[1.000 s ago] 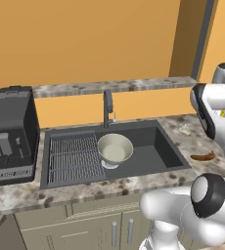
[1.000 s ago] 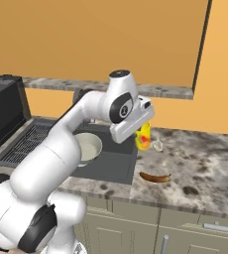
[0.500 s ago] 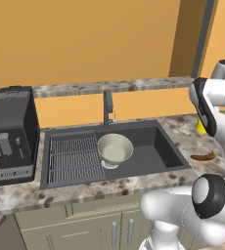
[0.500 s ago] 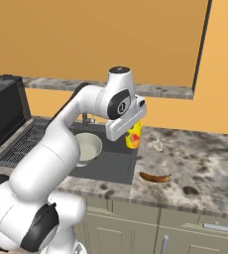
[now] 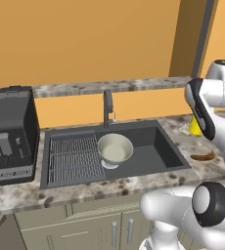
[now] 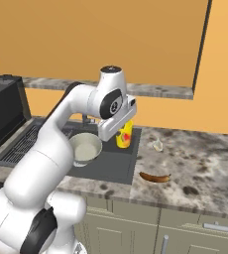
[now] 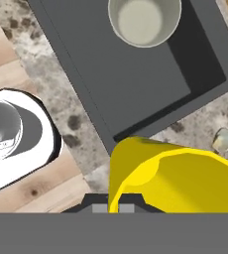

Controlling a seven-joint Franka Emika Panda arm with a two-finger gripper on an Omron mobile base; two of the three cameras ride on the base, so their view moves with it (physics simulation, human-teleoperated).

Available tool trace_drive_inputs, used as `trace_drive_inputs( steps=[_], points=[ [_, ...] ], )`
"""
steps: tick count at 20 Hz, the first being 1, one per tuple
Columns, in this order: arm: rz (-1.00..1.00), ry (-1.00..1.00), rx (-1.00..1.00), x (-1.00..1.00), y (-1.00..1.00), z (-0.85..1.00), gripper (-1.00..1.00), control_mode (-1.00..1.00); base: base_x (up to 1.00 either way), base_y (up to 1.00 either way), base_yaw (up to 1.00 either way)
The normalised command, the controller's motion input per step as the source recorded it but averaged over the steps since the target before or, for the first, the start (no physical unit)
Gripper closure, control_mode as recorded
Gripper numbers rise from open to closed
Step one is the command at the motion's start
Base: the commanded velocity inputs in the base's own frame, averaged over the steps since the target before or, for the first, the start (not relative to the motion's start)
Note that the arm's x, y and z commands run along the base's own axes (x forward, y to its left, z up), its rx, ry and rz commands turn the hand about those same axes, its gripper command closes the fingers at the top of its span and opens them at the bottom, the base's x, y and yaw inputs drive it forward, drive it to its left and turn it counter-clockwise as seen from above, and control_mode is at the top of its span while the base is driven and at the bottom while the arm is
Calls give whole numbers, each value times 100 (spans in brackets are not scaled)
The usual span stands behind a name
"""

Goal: Remove the garlic and banana from the sink. Then move the bowl and cup from the counter to the sink for washing.

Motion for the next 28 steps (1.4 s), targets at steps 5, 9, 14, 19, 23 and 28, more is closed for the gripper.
trace_drive_inputs(
  steps=[5, 9, 14, 19, 23, 28],
  points=[
    [7, 5, 2, 0, 30, -2, 100, -100, 0, 0, 0],
    [8, 8, 4, 5, 27, -5, 100, -100, 0, 0, 0],
    [7, 5, 1, 12, 24, -6, 100, -100, 0, 0, 0],
    [7, 5, 1, 16, 20, -9, 100, -100, 0, 0, 0],
    [5, 2, 0, 19, 17, -11, 100, -100, 0, 0, 0],
    [4, 2, 0, 23, 14, -12, 100, -100, 0, 0, 0]
  ],
)
